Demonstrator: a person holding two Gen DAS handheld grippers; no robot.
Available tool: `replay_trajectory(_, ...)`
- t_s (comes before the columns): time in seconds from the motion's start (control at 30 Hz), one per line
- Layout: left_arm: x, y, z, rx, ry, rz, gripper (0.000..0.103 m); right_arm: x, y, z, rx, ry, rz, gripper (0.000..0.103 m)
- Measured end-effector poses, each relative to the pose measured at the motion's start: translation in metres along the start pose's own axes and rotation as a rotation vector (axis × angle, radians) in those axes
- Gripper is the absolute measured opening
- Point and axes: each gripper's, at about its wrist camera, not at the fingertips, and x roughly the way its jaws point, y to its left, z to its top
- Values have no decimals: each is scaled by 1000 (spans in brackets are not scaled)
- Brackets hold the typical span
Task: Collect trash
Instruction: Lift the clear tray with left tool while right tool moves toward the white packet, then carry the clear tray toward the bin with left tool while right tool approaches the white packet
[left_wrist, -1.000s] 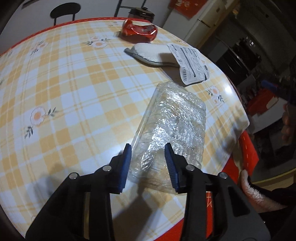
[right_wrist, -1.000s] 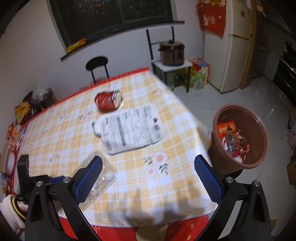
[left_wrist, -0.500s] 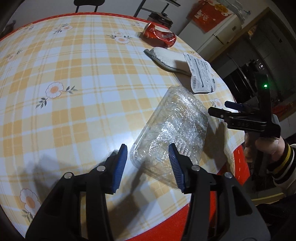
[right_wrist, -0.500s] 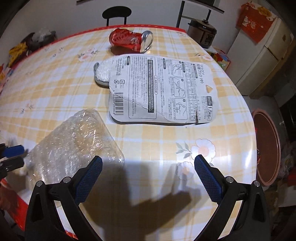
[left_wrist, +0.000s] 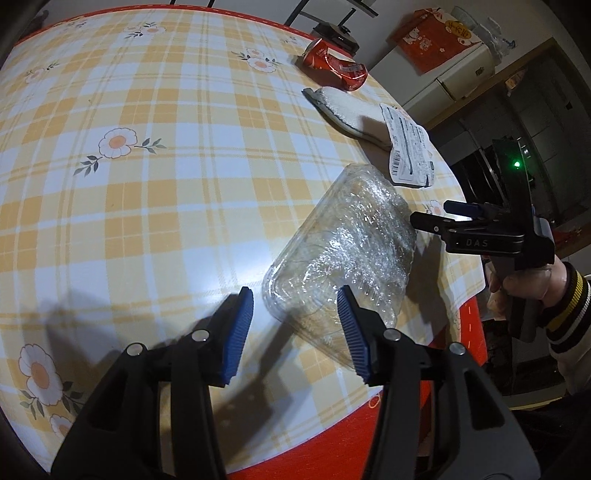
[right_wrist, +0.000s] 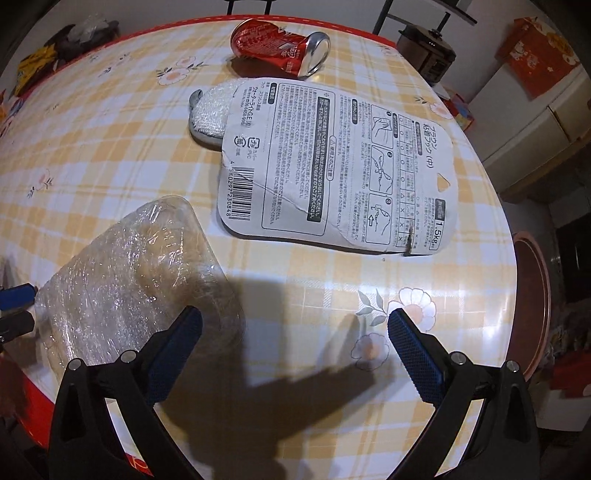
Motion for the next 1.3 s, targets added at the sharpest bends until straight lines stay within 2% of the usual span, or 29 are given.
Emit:
replay_trajectory(0.23,7,-3,-1,-12,6,-18,50,-1,-3,-3,21,-10,6,98)
replay_trajectory(0.4,12,-12,7,26,8,13,52,-3,-6,-10,40,-9,13,98)
replay_trajectory(0.8,17,-11,19,-31,8,10,52,-5,-14,-23,91,-9,36,97)
replay_trajectory(0.93,9,-16,25,-18,-20,19,52,-8,-12,-25,97,-6,27,97)
replay_trajectory(1.3,-29,-38,48,14,-143,-44,52,-9,-26,-30,161,-16,47,97)
